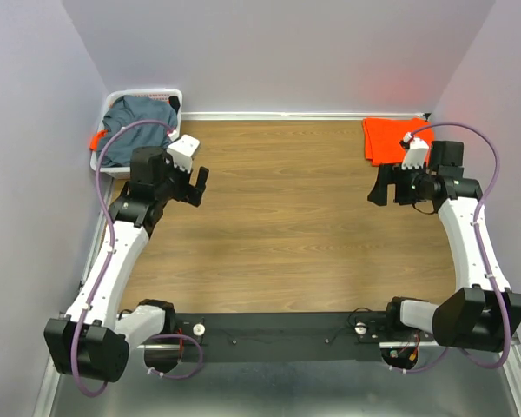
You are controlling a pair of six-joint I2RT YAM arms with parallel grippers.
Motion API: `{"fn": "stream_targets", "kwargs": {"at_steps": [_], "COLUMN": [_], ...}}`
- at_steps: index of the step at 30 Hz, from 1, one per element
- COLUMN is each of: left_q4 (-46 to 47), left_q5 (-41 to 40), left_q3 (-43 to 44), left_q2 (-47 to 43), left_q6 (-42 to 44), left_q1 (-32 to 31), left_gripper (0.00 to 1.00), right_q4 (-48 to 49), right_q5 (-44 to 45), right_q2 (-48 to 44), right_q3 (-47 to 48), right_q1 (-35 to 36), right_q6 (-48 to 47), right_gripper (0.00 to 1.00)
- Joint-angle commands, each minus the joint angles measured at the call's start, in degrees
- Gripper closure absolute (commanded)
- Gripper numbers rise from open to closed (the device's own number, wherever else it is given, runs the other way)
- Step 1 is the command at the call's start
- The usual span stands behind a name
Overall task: Fold and stack the t-shirts
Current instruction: Grab the tshirt from the pile
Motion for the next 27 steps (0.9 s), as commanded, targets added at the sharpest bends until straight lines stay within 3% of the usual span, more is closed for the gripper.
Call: {"fn": "stream_targets", "kwargs": {"at_steps": [1, 7, 8, 14, 20, 27], "left_q4": [-4.04, -10.99, -12.13, -19.43, -20.23, -19.44], "left_q5": [1.46, 4.70, 5.14, 6.02, 7.51, 4.44], "left_q3": [6.78, 25.05, 30.64, 54.63, 67.06, 72.27], "left_q2": [4.28, 20.35, 22.22, 40.49, 54.83, 65.90], "left_q6": [1.19, 2.77, 2.77, 4.88, 7.15, 9.01], "left_q1": [1.54, 8.75, 12.06, 17.71, 24.39, 26.15], "left_gripper": [0.02, 0.02, 0.02, 0.02, 0.03, 0.04], "right_q4": [-0.14, -0.93, -1.02, -1.28, -0.75, -0.67], "right_q5": [-0.95, 0.10, 0.37, 1.68, 1.70, -2.71], "right_q2": [0.78, 4.29, 4.64, 6.84, 8.77, 11.58], "right_q3": [3.20, 5.84, 6.28, 4.97, 2.86, 1.36], "right_q1": [0.08, 0.17, 0.17, 0.17, 0.17, 0.08], "right_q6": [-1.62, -2.14, -2.66, -4.33, -5.13, -5.92], "right_gripper": [0.00, 0.00, 0.00, 0.00, 0.00, 0.00]}}
